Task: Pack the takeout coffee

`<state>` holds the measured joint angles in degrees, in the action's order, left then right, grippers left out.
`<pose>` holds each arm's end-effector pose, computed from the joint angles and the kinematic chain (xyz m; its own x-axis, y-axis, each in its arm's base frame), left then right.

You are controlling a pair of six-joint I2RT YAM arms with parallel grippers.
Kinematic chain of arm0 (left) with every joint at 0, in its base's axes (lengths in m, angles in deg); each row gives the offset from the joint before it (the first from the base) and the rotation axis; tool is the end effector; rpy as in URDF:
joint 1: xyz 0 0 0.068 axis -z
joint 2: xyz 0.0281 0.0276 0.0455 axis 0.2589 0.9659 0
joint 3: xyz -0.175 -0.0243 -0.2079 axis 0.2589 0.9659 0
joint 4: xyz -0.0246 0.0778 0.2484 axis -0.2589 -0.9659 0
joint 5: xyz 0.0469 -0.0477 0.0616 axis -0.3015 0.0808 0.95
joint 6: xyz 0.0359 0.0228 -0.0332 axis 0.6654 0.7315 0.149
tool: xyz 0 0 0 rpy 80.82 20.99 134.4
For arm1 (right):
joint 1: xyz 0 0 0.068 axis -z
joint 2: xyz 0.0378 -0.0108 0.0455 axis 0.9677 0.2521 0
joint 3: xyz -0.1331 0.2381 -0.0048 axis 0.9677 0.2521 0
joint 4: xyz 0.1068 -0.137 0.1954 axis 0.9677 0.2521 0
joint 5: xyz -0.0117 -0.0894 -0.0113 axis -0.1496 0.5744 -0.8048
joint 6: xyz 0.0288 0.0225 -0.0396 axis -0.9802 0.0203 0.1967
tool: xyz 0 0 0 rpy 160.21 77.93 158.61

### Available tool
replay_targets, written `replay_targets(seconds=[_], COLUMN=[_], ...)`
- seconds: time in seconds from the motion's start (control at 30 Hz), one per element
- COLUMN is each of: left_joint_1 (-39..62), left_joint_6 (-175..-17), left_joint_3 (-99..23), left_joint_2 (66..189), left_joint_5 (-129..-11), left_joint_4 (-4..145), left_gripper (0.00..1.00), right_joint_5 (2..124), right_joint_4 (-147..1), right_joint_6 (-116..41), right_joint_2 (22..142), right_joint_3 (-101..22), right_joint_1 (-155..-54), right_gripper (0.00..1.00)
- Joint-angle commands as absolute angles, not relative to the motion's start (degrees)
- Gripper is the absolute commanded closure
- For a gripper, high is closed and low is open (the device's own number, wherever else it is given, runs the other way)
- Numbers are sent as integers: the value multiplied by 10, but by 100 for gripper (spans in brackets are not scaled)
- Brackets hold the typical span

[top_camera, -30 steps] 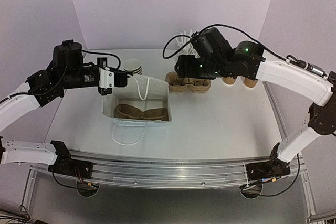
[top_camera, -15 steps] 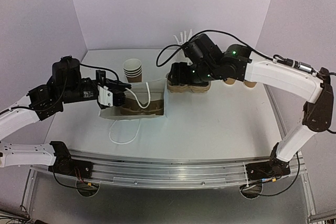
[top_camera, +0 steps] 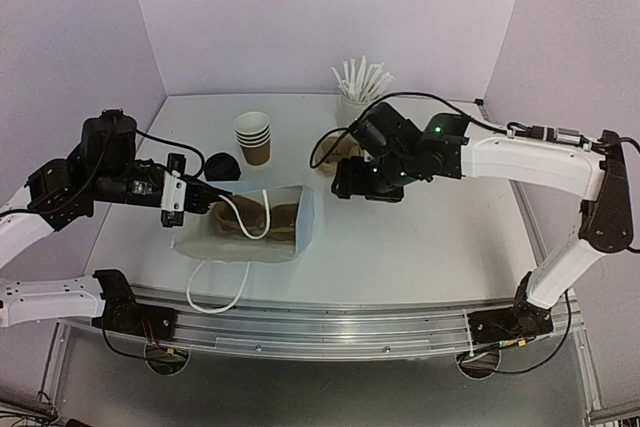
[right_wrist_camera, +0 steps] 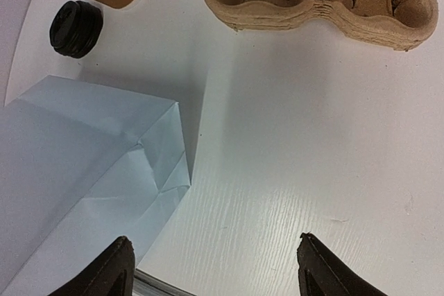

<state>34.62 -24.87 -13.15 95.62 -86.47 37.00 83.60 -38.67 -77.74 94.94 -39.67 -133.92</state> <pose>0.0948 -0.1347 0.3232 0.6601 0.4357 -0.6119 0.7240 -0.1517 0.6729 0.1920 0.2984 0.2704 -0.8410 -0.0075 -0.5410 -0.2130 0.9237 0.3183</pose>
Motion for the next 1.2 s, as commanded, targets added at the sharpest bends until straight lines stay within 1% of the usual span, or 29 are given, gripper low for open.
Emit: replay_targets(seconds=[0.0, 0.17, 0.37, 0.47, 0.6, 0.67, 0.83, 0.97, 1.07, 1.17], left_joint_1=[350, 352, 354, 357, 365, 374, 417, 425, 429, 429], left_joint_6=[-288, -341, -383, -411, -465, -497, -541, -575, -611, -642], left_joint_3=[-141, -136, -130, -123, -120, -113, -88, -90, -99, -104], left_joint_2=[960, 969, 982, 977, 980, 986, 1012, 1021, 1024, 1020], left_joint_5=[-879, -833, -706, -675, -666, -646, -544, -533, -531, -548], left_joint_4=[346, 382, 507, 517, 510, 531, 632, 651, 636, 619], left_gripper=[100, 100, 100, 100, 100, 100, 100, 100, 100, 100], right_joint_5=[819, 824, 841, 824, 799, 813, 860, 852, 853, 895], right_joint_4=[-397, -396, -398, -414, -455, -467, -519, -601, -610, -614], right_joint_6=[-782, -765, -723, -662, -576, -560, -545, -534, -518, -497], right_joint_2=[950, 927, 907, 910, 921, 924, 921, 921, 961, 1002], right_joint_3=[-432, -457, -485, -512, -558, -569, -551, -511, -524, -537], right_joint_1=[-1338, -1340, -1350, -1381, -1449, -1473, -1521, -1542, -1555, -1558], right_gripper=[25, 29, 30, 31, 32, 34, 36, 39, 42, 45])
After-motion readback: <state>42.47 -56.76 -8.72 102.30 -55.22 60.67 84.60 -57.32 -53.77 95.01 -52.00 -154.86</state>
